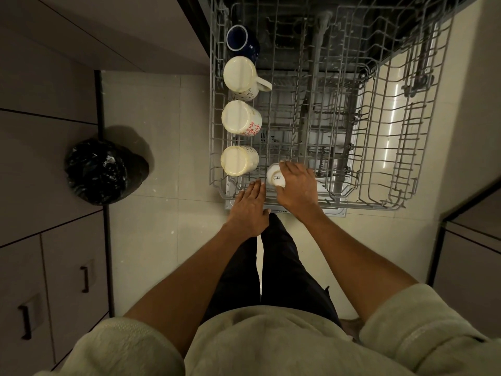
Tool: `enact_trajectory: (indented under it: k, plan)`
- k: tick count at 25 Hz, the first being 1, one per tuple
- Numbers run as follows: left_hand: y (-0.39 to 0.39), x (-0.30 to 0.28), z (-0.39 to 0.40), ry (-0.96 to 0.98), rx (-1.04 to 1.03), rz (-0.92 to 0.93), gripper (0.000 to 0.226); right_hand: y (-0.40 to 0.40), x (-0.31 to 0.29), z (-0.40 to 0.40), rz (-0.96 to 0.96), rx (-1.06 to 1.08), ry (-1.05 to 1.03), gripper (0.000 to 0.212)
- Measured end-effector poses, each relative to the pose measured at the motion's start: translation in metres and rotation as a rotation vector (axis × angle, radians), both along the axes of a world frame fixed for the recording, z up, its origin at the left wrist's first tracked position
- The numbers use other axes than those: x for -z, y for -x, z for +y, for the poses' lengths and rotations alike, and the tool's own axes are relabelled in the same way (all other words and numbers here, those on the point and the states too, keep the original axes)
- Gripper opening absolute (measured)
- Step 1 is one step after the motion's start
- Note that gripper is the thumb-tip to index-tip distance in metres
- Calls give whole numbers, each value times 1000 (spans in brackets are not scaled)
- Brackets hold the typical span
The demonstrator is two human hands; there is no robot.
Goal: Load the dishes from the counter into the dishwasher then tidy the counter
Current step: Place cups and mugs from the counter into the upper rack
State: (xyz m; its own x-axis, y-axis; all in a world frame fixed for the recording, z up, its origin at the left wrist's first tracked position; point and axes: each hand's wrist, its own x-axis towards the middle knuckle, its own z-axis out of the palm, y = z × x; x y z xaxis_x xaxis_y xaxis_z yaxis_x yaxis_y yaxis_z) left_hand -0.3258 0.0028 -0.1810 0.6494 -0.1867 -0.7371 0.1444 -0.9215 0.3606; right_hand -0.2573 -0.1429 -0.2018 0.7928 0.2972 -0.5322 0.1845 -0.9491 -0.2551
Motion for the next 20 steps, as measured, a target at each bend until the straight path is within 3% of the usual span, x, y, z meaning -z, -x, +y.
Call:
enact_trajectory:
  k: [10,16,20]
  plan:
    - [-2,-9,-5,22,-11,-41,79,18,-21,2,99,-2,-6,76]
    - [-12,-40,8,89,-240,-454,67,12,-42,19,29,55,-100,78]
    - [-25,-35,25,-105,-229,-244,79,-1,-46,41,43,-10,-129,78]
